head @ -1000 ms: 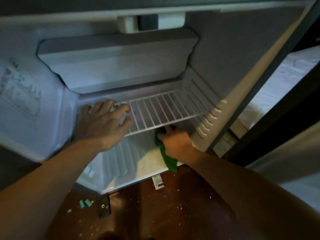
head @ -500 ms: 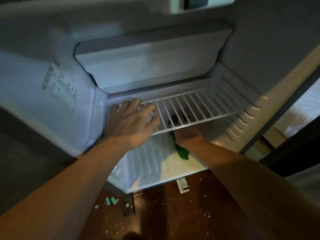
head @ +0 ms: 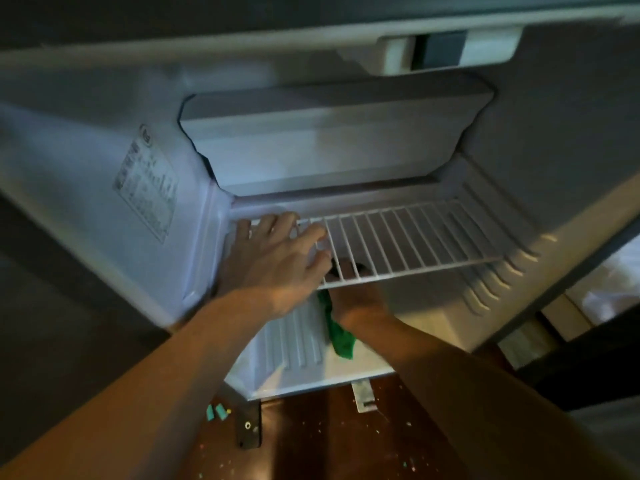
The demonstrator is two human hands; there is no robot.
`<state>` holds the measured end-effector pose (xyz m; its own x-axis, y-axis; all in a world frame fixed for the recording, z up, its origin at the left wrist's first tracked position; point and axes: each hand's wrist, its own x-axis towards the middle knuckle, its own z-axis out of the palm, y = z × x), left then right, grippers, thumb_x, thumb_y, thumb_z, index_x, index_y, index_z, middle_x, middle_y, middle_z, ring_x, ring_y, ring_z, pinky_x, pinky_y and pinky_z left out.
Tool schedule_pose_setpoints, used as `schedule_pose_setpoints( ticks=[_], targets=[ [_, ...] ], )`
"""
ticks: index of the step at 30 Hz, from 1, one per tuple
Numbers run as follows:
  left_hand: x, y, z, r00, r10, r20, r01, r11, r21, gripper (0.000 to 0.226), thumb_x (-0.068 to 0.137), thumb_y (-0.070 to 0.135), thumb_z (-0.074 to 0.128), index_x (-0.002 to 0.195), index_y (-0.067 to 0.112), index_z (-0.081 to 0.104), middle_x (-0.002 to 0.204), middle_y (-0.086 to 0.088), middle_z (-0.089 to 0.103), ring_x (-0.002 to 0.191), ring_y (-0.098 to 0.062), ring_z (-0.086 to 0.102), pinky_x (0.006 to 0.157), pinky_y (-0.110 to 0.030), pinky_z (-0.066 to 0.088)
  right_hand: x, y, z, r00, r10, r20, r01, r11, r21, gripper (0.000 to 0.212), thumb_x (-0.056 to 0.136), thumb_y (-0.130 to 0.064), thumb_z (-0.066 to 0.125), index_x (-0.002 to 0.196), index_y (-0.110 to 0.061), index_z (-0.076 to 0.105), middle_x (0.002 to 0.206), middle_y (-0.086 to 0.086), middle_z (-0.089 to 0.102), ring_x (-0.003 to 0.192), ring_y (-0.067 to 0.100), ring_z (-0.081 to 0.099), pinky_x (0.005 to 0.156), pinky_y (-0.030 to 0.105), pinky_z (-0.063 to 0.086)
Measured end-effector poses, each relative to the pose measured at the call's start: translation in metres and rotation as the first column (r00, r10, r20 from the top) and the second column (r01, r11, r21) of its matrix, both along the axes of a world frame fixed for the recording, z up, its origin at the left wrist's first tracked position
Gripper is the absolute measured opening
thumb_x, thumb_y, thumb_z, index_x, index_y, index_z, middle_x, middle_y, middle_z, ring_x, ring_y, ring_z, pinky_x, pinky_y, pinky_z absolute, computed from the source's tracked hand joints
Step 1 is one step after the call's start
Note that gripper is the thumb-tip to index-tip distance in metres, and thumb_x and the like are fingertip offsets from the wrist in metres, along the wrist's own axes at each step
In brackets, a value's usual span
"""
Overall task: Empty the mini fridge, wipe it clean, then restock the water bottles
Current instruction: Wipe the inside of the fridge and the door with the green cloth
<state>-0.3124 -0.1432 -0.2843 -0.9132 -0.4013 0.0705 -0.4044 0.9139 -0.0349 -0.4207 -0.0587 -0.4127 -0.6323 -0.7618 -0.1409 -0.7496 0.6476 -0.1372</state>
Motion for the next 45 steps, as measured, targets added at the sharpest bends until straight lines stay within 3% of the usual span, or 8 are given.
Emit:
schedule_pose_setpoints(
  ticks=[8, 14, 17, 22, 28, 32, 37, 45],
  targets=[
    [0.003, 0.005, 0.007, 0.978, -0.012, -0.209, 0.026, 0.997, 0.066, 0.043, 0.093, 0.048, 0.037, 0.128, 0.025, 0.042, 0.109, -0.005, 0.064, 0.106, -0.026, 0.055, 0.094, -0.042, 0.039, -0.001, 0.004, -0.004, 0.998, -0.005, 0.070, 0.009, 0.999, -0.048, 0.057, 0.091, -0.028, 0.055, 0.144, -0.019, 0.034, 0.145, 0.013, 0.037, 0.131, 0.036, 0.040, 0.106, 0.043, 0.038],
    [0.011, 0.020, 0.011, 0.975, 0.220, -0.015, -0.217, 0.971, 0.098, 0.057, 0.101, 0.044, 0.020, 0.152, 0.018, 0.019, 0.160, -0.010, 0.016, 0.148, -0.026, 0.012, 0.119, -0.042, 0.009, 0.034, 0.094, 0.034, 0.974, -0.015, 0.228, 0.062, 0.978, -0.202, 0.043, 0.080, -0.046, 0.059, 0.121, -0.044, 0.048, 0.121, -0.001, 0.054, 0.100, 0.026, 0.062, 0.082, 0.040, 0.055],
    [0.040, 0.050, 0.025, 0.961, 0.124, -0.248, -0.121, 0.992, 0.028, 0.047, 0.100, 0.039, 0.029, 0.126, 0.010, 0.057, 0.134, -0.015, 0.054, 0.125, -0.031, 0.050, 0.102, -0.040, 0.041, 0.040, 0.123, 0.070, 0.952, 0.024, 0.306, 0.079, 0.944, -0.319, 0.045, 0.075, -0.046, 0.070, 0.117, -0.045, 0.054, 0.110, -0.007, 0.056, 0.099, 0.020, 0.061, 0.083, 0.036, 0.052],
    [0.107, 0.086, 0.084, 0.732, -0.164, -0.661, 0.023, 0.976, -0.216, 0.022, 0.091, 0.020, 0.048, 0.073, 0.010, 0.057, 0.072, -0.007, 0.053, 0.069, -0.024, 0.047, 0.066, -0.037, 0.037, 0.067, 0.128, 0.146, 0.889, 0.197, 0.413, 0.118, 0.773, -0.624, 0.040, 0.070, -0.034, 0.080, 0.102, -0.049, 0.062, 0.096, -0.019, 0.069, 0.090, 0.003, 0.066, 0.085, 0.031, 0.054],
    [0.151, 0.062, 0.158, 0.298, 0.260, -0.919, -0.047, 0.965, 0.258, 0.053, 0.083, 0.038, 0.056, 0.127, 0.012, 0.044, 0.117, -0.003, 0.046, 0.107, -0.018, 0.049, 0.093, -0.039, 0.042, 0.113, 0.082, 0.241, 0.770, 0.417, 0.483, 0.271, 0.473, -0.839, 0.030, 0.075, -0.013, 0.080, 0.088, -0.035, 0.064, 0.084, -0.017, 0.070, 0.080, -0.005, 0.065, 0.077, 0.017, 0.050],
    [0.136, 0.048, 0.201, 0.448, 0.148, -0.882, 0.208, 0.942, 0.264, 0.053, 0.089, 0.052, 0.044, 0.139, 0.034, 0.044, 0.146, 0.011, 0.040, 0.134, 0.000, 0.037, 0.109, -0.023, 0.033, 0.135, 0.020, 0.270, 0.682, 0.444, 0.581, 0.412, 0.422, -0.807, 0.022, 0.074, -0.023, 0.079, 0.090, -0.026, 0.063, 0.092, 0.001, 0.073, 0.086, 0.017, 0.070, 0.083, 0.042, 0.058],
    [0.081, 0.057, 0.213, 0.675, 0.131, -0.726, -0.312, 0.943, -0.119, 0.037, 0.095, 0.041, 0.039, 0.084, 0.023, 0.069, 0.095, 0.001, 0.072, 0.090, -0.025, 0.066, 0.070, -0.034, 0.043, 0.138, 0.006, 0.245, 0.739, 0.360, 0.569, 0.425, 0.407, -0.809, 0.015, 0.072, -0.032, 0.066, 0.083, -0.033, 0.057, 0.092, 0.004, 0.070, 0.089, 0.024, 0.067, 0.082, 0.049, 0.055],
    [0.067, 0.038, 0.234, 0.865, 0.105, -0.490, -0.257, 0.932, -0.255, 0.039, 0.089, 0.048, 0.028, 0.102, 0.026, 0.058, 0.098, 0.000, 0.060, 0.086, -0.023, 0.046, 0.066, -0.038, 0.030, 0.107, -0.007, 0.203, 0.905, 0.100, 0.413, 0.197, 0.762, -0.617, 0.043, 0.083, -0.039, 0.066, 0.124, -0.035, 0.050, 0.116, 0.003, 0.060, 0.104, 0.029, 0.060, 0.089, 0.037, 0.050]
  ],
)
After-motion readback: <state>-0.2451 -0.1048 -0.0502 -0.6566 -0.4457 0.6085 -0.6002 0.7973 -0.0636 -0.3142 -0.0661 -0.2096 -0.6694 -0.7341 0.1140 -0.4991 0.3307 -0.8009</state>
